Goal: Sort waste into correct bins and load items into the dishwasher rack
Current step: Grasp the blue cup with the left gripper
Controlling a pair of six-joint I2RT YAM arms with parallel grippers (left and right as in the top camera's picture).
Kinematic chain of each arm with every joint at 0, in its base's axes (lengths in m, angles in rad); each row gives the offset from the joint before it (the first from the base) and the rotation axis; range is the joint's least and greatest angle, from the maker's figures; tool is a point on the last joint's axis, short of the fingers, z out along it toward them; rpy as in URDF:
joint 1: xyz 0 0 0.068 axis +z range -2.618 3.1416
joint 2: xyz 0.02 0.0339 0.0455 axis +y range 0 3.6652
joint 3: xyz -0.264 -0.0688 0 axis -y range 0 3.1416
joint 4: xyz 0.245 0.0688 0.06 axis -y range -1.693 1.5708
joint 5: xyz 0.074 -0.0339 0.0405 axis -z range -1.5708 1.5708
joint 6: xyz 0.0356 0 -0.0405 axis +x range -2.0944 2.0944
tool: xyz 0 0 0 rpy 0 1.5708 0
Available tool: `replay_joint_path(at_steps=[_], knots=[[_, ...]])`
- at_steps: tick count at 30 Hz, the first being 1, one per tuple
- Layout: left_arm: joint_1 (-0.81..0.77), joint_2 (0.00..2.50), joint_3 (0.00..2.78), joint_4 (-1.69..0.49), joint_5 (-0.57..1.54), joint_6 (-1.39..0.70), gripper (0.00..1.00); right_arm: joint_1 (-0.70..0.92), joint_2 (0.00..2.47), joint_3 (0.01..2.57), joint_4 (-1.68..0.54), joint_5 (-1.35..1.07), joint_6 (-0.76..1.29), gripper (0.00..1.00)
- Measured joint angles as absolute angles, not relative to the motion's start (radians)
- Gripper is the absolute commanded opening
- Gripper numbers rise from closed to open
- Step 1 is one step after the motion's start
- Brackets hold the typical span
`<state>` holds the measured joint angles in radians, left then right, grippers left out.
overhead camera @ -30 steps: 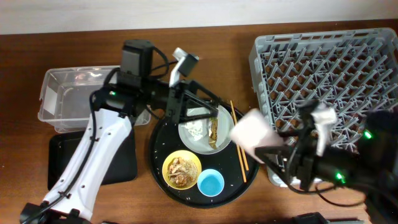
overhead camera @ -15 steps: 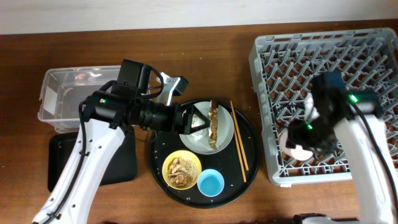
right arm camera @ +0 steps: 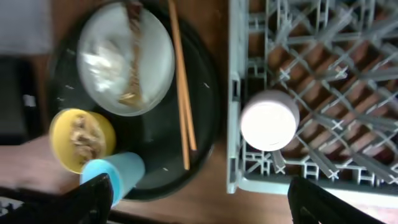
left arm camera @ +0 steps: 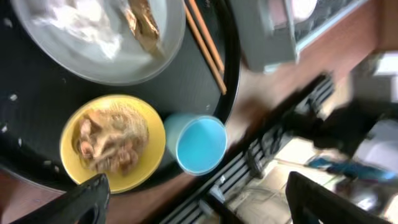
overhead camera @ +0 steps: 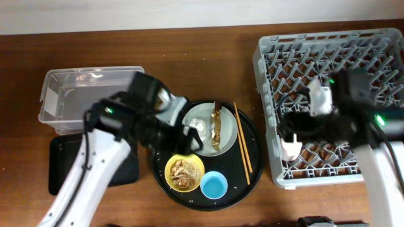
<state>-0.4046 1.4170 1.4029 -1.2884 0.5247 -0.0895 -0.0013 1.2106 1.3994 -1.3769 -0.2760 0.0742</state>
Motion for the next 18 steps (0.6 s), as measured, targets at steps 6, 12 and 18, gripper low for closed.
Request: replay_joint_path(at_steps=[6,12,18], knots=[[-0.733,1.398,1.216,-1.203,0.216,-0.292,0.68,-0.001,1.073,1.406,-1.374,-0.298,0.07,0.92],[-0.892,1.399,0.9,-0.785,0.141,-0.451,0.29,-0.001,1.092,1.406,-1.382,-0.302,0.07,0.92],[-0.908,1.399,0.863,-0.744,0.098,-0.47,0.24,-0.001,1.093,1.406,-1.383,-0.302,0.07,0.92]])
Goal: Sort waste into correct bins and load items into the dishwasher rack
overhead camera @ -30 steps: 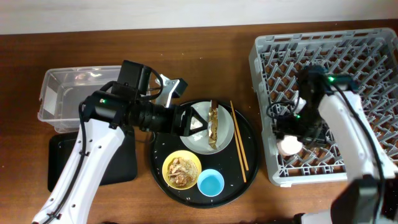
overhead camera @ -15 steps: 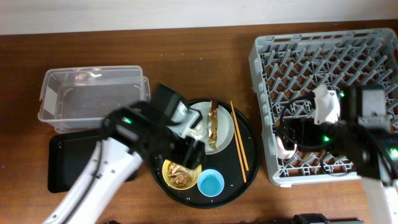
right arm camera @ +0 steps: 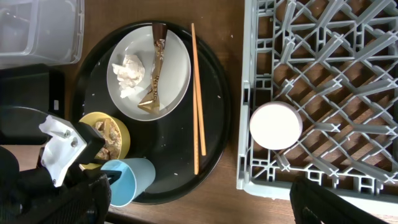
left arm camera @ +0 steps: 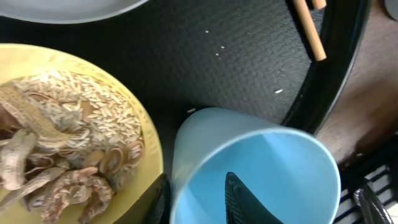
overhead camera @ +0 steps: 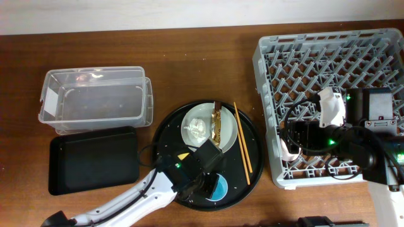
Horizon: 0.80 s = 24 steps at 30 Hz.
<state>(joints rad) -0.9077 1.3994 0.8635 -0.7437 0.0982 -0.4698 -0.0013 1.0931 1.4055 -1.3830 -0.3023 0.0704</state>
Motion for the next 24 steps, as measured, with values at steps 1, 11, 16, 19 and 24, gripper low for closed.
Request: replay_joint_path(at_steps=[1,11,16,19,24], knots=[[-0.908,1.399,0.863,-0.743,0.082,-0.472,0.18,-0.001,1.093,1.406,-1.383,-0.302,0.07,0.92],[-0.908,1.399,0.86,-0.751,0.0,-0.48,0.0,-0.001,1.093,1.406,-1.397,-0.302,0.07,0.91],[-0.886,1.391,0.907,-0.85,0.083,-0.48,0.0,-0.001,1.093,1.406,-1.412,-0.302,0.07,0.9],[-0.741,1.25,1.082,-0.893,0.198,-0.443,0.0,-0.001,1.093,1.406,-1.415,-0.322,0.064,0.9],[-0.293,1.073,1.177,-0.731,0.847,-0.354,0.0,-0.001,1.095,1.406,-1.424,-0.821,-0.171,0.9]])
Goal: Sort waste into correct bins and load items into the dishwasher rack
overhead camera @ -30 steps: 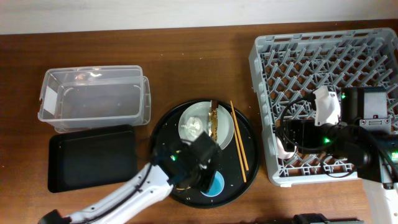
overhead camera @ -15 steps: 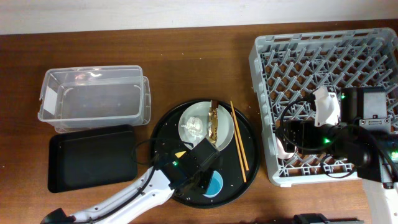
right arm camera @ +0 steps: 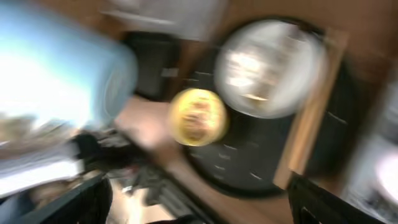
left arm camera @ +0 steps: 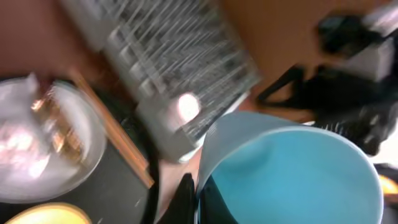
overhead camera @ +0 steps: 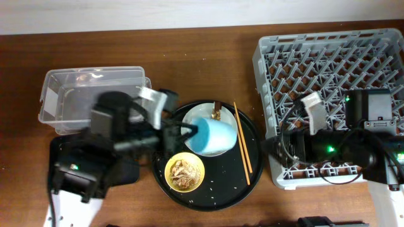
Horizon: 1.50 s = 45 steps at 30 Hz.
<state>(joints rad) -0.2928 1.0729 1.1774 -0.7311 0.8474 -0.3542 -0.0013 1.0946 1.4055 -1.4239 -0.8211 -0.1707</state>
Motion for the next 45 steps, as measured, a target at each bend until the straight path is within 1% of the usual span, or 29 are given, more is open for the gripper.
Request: replay_joint_path(at_steps=[3,5,8,10,12,15,17,21,26,28,30,33,35,36,37,40,41,42,43,44,45], knots=[[-0.196,1.1,1.176,-0.679,1.139,-0.35,0.0,0.054,1.095,1.406,-1.419,-1.095,-0.293,0.91],[-0.193,1.121,1.176,-0.646,1.254,-0.347,0.0,0.099,1.095,1.406,-1.386,-1.223,-0.356,0.91],[-0.193,1.15,1.176,-0.641,1.33,-0.347,0.0,0.17,1.095,1.406,-1.311,-1.34,-0.398,0.9],[-0.193,1.156,1.176,-0.64,1.349,-0.347,0.0,0.192,1.102,1.407,-1.248,-1.378,-0.392,0.87],[-0.187,1.156,1.176,-0.638,1.358,-0.344,0.0,0.192,1.128,1.406,-1.201,-1.378,-0.344,0.86],[-0.183,1.156,1.176,-0.595,1.354,-0.342,0.0,0.195,1.174,1.406,-1.191,-1.374,-0.291,0.86],[-0.186,1.156,1.176,-0.588,1.38,-0.34,0.0,0.195,1.202,1.406,-1.182,-1.362,-0.283,0.83],[-0.187,1.157,1.176,-0.586,1.385,-0.34,0.0,0.197,1.224,1.406,-1.148,-1.331,-0.237,0.83],[-0.187,1.157,1.176,-0.585,1.388,-0.339,0.0,0.201,1.232,1.406,-1.047,-1.4,-0.209,0.82],[-0.188,1.157,1.176,-0.578,1.379,-0.34,0.0,0.258,1.234,1.406,-1.043,-1.406,-0.208,0.77],[-0.189,1.157,1.176,-0.567,1.378,-0.339,0.0,0.321,1.235,1.406,-1.041,-1.359,-0.205,0.72],[-0.189,1.157,1.176,-0.556,1.38,-0.34,0.0,0.363,1.237,1.406,-1.019,-1.297,-0.168,0.68],[-0.189,1.157,1.176,-0.557,1.372,-0.339,0.0,0.368,1.237,1.406,-1.01,-1.272,-0.153,0.7],[-0.189,1.157,1.176,-0.558,1.37,-0.339,0.0,0.368,1.237,1.406,-1.008,-1.268,-0.152,0.75],[-0.189,1.157,1.176,-0.559,1.367,-0.339,0.0,0.368,1.237,1.406,-1.008,-1.261,-0.149,0.77],[-0.189,1.157,1.176,-0.56,1.361,-0.339,0.0,0.368,1.237,1.406,-0.998,-1.253,-0.138,0.76],[-0.189,1.157,1.176,-0.559,1.361,-0.339,0.0,0.368,1.236,1.406,-0.981,-1.255,-0.135,0.68],[-0.189,1.157,1.176,-0.56,1.361,-0.339,0.0,0.368,1.236,1.406,-0.971,-1.258,-0.134,0.66],[-0.189,1.157,1.176,-0.559,1.358,-0.339,0.0,0.368,1.236,1.406,-0.964,-1.261,-0.138,0.66],[-0.189,1.157,1.176,-0.56,1.359,-0.339,0.0,0.368,1.236,1.406,-0.964,-1.261,-0.134,0.73],[-0.189,1.157,1.176,-0.56,1.359,-0.339,0.0,0.369,1.236,1.406,-0.964,-1.262,-0.134,0.73]])
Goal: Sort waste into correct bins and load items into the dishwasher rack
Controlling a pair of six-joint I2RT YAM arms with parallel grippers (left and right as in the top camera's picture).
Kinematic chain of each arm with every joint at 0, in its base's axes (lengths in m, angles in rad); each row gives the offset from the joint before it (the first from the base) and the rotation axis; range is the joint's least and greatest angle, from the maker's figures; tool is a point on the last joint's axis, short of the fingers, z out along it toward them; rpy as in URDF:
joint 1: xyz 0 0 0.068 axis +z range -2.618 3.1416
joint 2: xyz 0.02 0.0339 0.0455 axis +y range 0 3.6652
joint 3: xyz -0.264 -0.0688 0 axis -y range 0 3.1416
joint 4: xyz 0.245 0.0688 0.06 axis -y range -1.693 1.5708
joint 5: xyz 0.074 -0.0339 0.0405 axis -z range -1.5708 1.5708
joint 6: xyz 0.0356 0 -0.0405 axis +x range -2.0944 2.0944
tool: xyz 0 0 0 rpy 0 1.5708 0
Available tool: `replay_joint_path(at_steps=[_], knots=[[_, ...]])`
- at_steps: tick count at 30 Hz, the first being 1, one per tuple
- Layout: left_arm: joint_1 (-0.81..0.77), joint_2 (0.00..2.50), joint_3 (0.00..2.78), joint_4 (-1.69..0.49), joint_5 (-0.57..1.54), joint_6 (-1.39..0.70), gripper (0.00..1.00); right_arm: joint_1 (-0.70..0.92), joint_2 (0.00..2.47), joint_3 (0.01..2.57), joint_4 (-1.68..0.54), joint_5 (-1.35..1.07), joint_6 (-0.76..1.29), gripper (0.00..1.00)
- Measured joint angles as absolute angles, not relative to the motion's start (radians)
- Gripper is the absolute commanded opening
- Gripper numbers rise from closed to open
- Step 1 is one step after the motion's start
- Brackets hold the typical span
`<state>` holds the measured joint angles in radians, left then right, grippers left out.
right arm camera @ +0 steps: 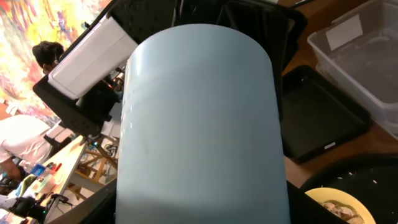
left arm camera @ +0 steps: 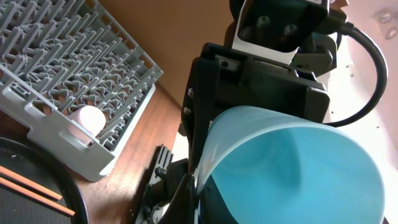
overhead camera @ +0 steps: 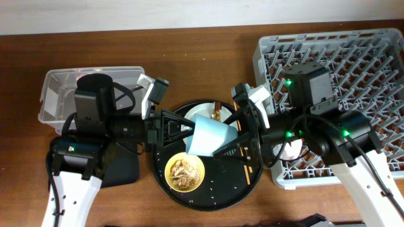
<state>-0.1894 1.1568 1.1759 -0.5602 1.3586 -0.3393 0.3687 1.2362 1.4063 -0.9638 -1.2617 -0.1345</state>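
Note:
A light blue cup (overhead camera: 211,137) hangs on its side above the round black tray (overhead camera: 214,192), mouth to the left. My left gripper (overhead camera: 188,133) is shut on its rim, one finger inside the cup (left arm camera: 292,168). My right gripper (overhead camera: 237,135) is open, its fingers on either side of the cup's body (right arm camera: 199,124). The grey dishwasher rack (overhead camera: 353,44) stands at the right with a white cup (overhead camera: 290,149) in its near left corner. A yellow bowl (overhead camera: 184,171) of food scraps sits on the tray. The white plate (overhead camera: 222,120) is mostly hidden under the grippers.
A clear plastic bin (overhead camera: 69,94) stands at the back left, with a black rectangular tray (overhead camera: 123,171) in front of it, partly under my left arm. Both arms meet over the round tray. The rack (left arm camera: 74,81) fills the table's right side.
My right gripper has moved left from the rack's edge to over the round tray and now straddles the cup. The cup remains in my left gripper, now tipped with its base toward the right arm.
The blue cup stood on the round tray beside the yellow bowl, with both grippers open and apart. Then my left gripper was down at the cup, one finger inside it. Then it held the cup above the plate, and now the right gripper's fingers flank it.

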Motion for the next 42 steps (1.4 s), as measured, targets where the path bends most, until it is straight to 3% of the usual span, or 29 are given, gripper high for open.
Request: replay_joint_path(at_steps=[2,3,4,5,6,7,13,14,17,19,23,28,30,32,36,42], knots=[[-0.189,1.157,1.176,-0.56,1.357,-0.339,0.0,0.369,1.236,1.406,-0.962,-1.261,-0.134,0.71],[-0.189,1.157,1.176,-0.56,1.357,-0.339,0.0,0.369,1.236,1.406,-0.961,-1.261,-0.134,0.65],[-0.189,1.157,1.176,-0.56,1.357,-0.339,0.06,0.369,1.236,1.406,-0.962,-1.261,-0.135,0.63],[-0.189,1.157,1.176,-0.56,1.358,-0.339,0.32,0.368,1.236,1.406,-0.962,-1.262,-0.134,0.61],[-0.189,1.157,1.176,-0.559,1.358,-0.334,0.52,0.368,1.236,1.406,-0.962,-1.262,-0.133,0.61],[-0.189,1.157,1.176,-0.559,1.357,-0.34,0.65,0.361,1.236,1.406,-0.963,-1.259,-0.123,0.6],[-0.189,1.157,1.176,-0.56,1.354,-0.335,0.69,0.037,1.132,1.414,-1.163,-1.08,-0.02,0.61],[-0.189,1.157,1.176,-0.559,1.354,-0.336,0.69,-0.059,1.099,1.416,-1.322,-0.912,0.008,0.61],[-0.189,1.157,1.176,-0.56,1.354,-0.335,0.69,-0.195,1.094,1.417,-1.482,-0.511,0.074,0.61],[-0.189,1.157,1.176,-0.559,1.353,-0.335,0.69,-0.266,1.141,1.404,-1.493,-0.244,0.157,0.61],[-0.189,1.157,1.176,-0.568,1.346,-0.334,0.69,-0.308,1.356,1.404,-1.454,-0.034,0.223,0.61],[-0.189,1.157,1.176,-0.572,1.346,-0.333,0.69,-0.308,1.628,1.401,-1.399,0.027,0.256,0.61],[-0.189,1.157,1.176,-0.575,1.346,-0.333,0.69,-0.308,1.689,1.4,-1.418,0.03,0.258,0.82],[-0.189,1.157,1.176,-0.576,1.346,-0.332,0.69,-0.309,1.694,1.4,-1.418,0.035,0.267,0.95],[-0.189,1.157,1.176,-0.583,1.346,-0.332,0.64,-0.314,1.694,1.412,-1.435,0.025,0.26,0.94],[-0.189,1.15,1.176,-0.638,1.282,-0.331,0.63,-0.254,1.467,1.466,-1.42,-0.299,0.115,0.94]])
